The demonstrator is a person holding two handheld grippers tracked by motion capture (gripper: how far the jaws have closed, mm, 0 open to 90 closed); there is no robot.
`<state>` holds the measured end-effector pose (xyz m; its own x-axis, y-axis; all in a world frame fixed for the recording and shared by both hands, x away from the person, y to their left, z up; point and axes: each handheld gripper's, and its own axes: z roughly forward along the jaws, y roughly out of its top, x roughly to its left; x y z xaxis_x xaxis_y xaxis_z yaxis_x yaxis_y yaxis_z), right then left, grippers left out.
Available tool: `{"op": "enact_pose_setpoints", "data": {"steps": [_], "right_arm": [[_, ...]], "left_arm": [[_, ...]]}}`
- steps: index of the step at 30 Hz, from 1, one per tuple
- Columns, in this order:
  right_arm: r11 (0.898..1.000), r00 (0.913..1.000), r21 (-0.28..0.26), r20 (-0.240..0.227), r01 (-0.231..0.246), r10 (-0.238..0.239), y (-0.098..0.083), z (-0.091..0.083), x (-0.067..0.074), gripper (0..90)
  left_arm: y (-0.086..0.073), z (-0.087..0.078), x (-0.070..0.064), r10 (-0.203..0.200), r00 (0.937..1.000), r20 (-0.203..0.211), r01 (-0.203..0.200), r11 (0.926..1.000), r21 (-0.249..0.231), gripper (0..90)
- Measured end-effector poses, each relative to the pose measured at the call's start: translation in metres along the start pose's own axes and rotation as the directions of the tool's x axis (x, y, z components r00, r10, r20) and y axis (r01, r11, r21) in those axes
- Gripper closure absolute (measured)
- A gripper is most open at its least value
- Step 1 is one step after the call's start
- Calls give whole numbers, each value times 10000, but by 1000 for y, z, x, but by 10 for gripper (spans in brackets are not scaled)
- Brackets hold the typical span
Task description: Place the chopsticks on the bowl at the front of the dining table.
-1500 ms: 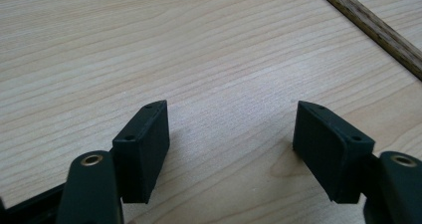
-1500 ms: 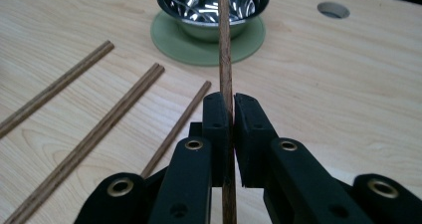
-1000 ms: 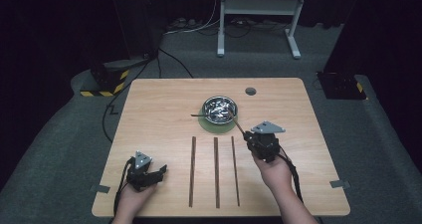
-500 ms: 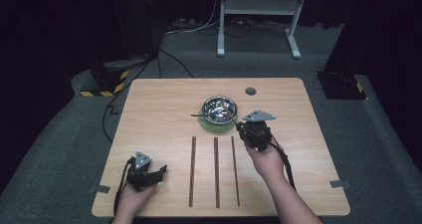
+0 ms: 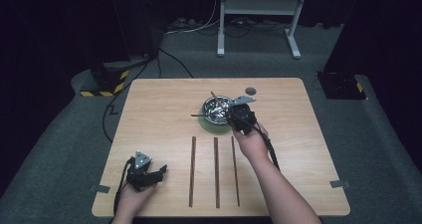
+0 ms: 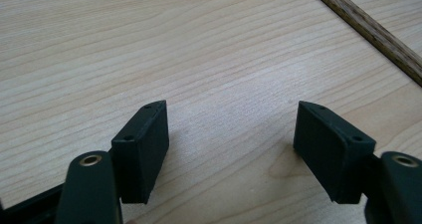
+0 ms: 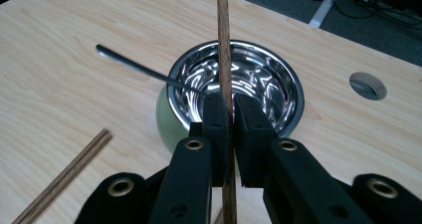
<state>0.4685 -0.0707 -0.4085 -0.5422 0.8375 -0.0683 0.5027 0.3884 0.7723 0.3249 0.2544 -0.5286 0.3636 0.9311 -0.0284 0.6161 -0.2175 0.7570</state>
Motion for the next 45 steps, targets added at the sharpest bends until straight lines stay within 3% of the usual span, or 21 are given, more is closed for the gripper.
{"op": "enact_pose_setpoints", "data": {"steps": [20,28,45], "right_arm": [[9977,9992,609,287,-281,264,31,63,6,841],[9974,9988,632,367,-353,330,38,75,7,841],[9915,9989,1282,441,-228,173,32,109,16,840]], "left_arm": [[0,1,-1,78,10000,45,-78,10000,-29,302],[0,0,-1,120,9999,-4,-120,9999,11,301],[0,0,-1,172,9998,65,-172,9998,31,302]]}}
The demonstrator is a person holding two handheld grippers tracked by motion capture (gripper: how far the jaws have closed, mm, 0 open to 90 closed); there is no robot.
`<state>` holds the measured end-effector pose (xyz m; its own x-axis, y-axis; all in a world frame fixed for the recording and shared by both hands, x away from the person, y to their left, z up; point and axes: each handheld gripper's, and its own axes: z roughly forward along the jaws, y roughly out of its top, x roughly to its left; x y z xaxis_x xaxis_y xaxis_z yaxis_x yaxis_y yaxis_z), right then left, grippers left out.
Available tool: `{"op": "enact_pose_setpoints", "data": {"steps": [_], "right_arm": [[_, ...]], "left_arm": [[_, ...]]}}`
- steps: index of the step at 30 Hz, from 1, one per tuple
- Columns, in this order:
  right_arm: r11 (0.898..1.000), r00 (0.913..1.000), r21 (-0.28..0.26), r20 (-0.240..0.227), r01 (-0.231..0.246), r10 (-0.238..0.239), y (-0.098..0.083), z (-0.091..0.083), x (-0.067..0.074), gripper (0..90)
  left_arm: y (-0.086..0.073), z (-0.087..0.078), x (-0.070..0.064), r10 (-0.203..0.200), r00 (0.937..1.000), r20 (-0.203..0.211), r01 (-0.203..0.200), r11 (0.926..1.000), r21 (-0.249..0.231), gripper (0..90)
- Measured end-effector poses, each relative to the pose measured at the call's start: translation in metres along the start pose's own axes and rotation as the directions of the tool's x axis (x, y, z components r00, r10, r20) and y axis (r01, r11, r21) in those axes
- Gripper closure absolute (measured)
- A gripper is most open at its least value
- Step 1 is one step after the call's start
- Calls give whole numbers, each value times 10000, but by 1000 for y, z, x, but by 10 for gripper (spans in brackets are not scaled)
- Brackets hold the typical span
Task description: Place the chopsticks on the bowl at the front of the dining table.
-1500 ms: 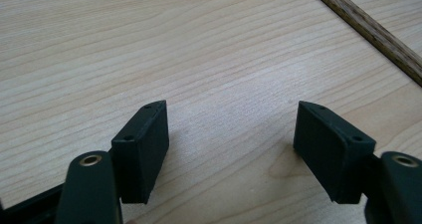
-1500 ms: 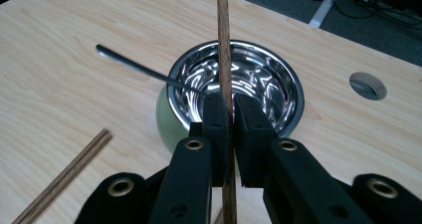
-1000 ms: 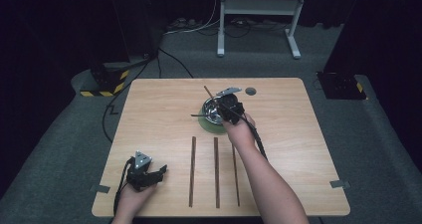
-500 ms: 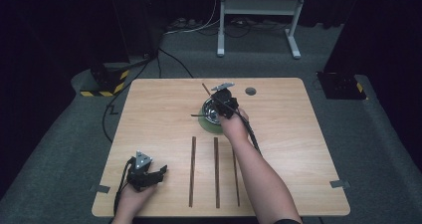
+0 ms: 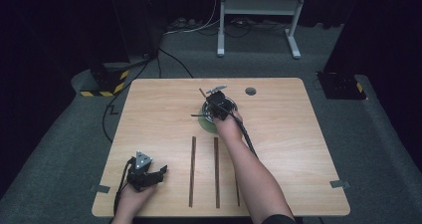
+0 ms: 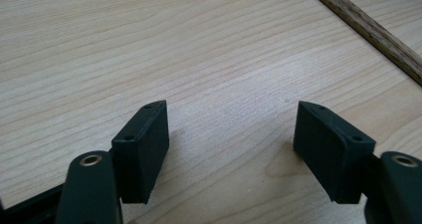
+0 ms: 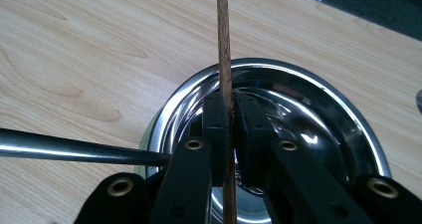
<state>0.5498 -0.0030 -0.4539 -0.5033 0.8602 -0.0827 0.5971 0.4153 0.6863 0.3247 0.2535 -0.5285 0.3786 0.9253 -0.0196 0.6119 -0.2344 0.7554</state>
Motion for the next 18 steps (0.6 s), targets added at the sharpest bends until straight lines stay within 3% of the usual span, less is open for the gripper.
{"op": "enact_pose_setpoints", "data": {"steps": [15,18], "right_arm": [[9998,9999,150,72,-137,135,-2,11,1,835],[9999,10000,86,-4,-84,84,-2,11,1,786]], "left_arm": [[0,0,0,-65,10000,37,65,10000,-22,302],[0,0,0,-54,10000,40,54,10000,-20,302]]}}
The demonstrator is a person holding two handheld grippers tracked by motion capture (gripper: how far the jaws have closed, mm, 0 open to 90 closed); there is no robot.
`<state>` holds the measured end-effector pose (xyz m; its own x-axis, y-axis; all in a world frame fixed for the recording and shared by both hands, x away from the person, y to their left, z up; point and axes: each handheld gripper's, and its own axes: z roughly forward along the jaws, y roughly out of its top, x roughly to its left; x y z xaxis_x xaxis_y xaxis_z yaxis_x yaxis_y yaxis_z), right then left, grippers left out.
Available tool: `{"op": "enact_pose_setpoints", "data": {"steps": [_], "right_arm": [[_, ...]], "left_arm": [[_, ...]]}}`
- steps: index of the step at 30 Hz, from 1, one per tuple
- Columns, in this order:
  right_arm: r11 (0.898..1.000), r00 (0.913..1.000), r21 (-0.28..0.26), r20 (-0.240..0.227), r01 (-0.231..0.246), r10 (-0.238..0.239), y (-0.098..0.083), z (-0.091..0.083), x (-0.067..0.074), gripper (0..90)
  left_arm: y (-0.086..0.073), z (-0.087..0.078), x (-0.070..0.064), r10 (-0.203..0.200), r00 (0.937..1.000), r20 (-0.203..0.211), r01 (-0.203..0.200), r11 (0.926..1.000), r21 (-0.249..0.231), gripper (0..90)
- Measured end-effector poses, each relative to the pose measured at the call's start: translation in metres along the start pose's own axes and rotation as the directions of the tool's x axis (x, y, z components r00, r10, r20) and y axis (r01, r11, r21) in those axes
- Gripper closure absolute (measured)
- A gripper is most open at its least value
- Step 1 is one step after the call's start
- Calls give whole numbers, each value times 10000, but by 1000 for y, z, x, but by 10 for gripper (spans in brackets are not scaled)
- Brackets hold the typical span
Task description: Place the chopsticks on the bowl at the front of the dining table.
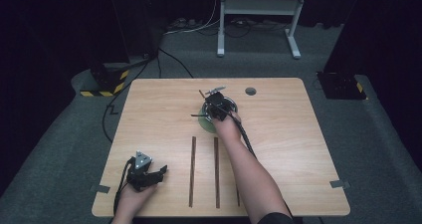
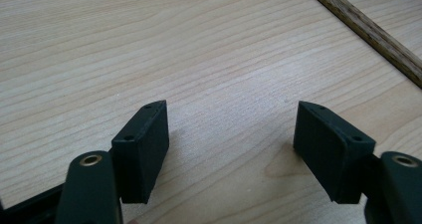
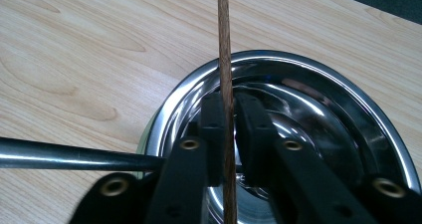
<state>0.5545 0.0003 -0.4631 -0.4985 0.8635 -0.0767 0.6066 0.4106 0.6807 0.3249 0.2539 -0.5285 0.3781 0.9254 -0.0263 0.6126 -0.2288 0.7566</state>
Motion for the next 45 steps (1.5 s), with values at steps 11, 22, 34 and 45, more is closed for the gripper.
{"op": "enact_pose_setpoints", "data": {"steps": [11,22,34,45], "right_arm": [[9984,9999,-565,-79,-95,90,-8,-31,-4,740],[9933,9995,-1115,-91,-319,311,-50,-82,-31,733],[9900,9991,-1353,-147,-405,388,-111,-111,-49,732],[9908,9987,-1254,-113,-505,495,-152,-131,-52,724]], "left_arm": [[0,1,0,114,9999,28,-114,9999,-4,303],[0,1,-1,127,9999,-33,-127,9999,24,304],[0,1,-1,137,9999,-49,-137,9999,37,305],[0,1,-1,132,9999,-44,-132,9999,39,305]]}}
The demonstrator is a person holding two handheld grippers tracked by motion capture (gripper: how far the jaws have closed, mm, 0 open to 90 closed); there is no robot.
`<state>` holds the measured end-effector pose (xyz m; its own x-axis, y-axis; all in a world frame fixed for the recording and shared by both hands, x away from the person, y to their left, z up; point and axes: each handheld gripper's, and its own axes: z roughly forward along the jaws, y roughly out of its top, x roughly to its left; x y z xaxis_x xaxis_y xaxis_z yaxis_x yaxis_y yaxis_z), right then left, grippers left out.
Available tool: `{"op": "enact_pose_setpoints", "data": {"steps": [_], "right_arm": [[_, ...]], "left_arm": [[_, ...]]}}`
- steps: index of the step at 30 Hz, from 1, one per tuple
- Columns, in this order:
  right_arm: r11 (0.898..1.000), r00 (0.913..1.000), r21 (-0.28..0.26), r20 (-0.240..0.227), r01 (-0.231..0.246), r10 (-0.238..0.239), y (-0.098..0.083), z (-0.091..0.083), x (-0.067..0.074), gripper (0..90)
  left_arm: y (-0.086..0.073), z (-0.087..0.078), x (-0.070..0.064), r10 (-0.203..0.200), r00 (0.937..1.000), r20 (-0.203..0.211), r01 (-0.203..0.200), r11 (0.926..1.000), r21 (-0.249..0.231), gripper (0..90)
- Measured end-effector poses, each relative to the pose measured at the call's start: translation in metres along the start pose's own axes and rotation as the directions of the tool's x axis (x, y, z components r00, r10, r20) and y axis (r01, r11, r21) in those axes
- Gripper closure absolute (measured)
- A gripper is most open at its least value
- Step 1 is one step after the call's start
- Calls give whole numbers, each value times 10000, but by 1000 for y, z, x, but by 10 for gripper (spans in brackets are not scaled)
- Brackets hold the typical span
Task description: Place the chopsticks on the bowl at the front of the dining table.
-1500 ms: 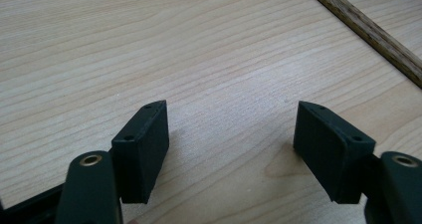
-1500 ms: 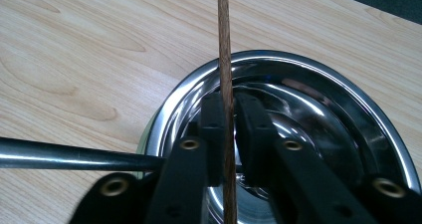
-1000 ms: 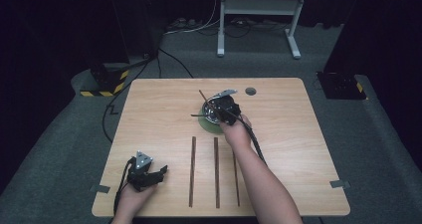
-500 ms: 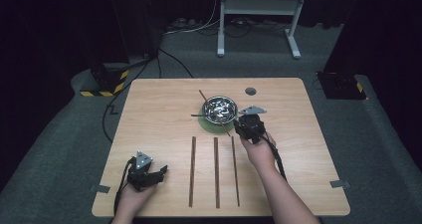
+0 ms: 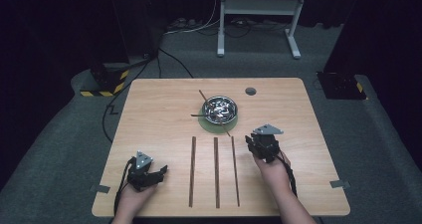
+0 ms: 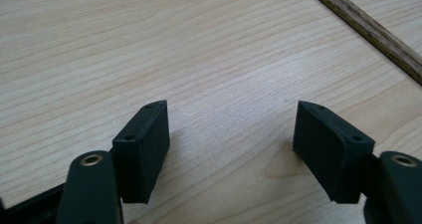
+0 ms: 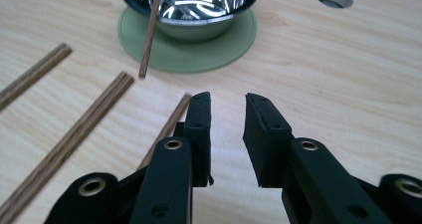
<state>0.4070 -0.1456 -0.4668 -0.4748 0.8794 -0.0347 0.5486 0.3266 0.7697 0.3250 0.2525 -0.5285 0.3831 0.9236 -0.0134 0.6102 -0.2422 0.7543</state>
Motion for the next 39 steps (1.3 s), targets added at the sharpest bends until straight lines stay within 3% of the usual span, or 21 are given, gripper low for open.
{"op": "enact_pose_setpoints", "data": {"steps": [5,9,13,21,31,39], "right_arm": [[9996,9996,134,76,260,-261,-18,-9,11,717],[9996,9998,222,-15,175,-175,-26,-11,17,713],[9987,9993,486,-353,135,-118,-39,-7,31,719],[9967,9966,770,-804,255,-193,-41,6,50,724],[9932,9967,1135,-799,250,-160,-40,22,52,731],[9922,9972,1222,-722,262,-174,-40,24,51,759]], "left_arm": [[0,0,0,59,10000,-1,-59,10000,45,305],[0,0,0,56,10000,1,-56,10000,42,305],[0,0,0,60,10000,1,-60,10000,47,305],[0,0,0,60,10000,-4,-60,10000,45,305],[0,0,0,58,10000,-2,-58,10000,45,305],[0,0,0,50,10000,5,-51,10000,45,305]]}}
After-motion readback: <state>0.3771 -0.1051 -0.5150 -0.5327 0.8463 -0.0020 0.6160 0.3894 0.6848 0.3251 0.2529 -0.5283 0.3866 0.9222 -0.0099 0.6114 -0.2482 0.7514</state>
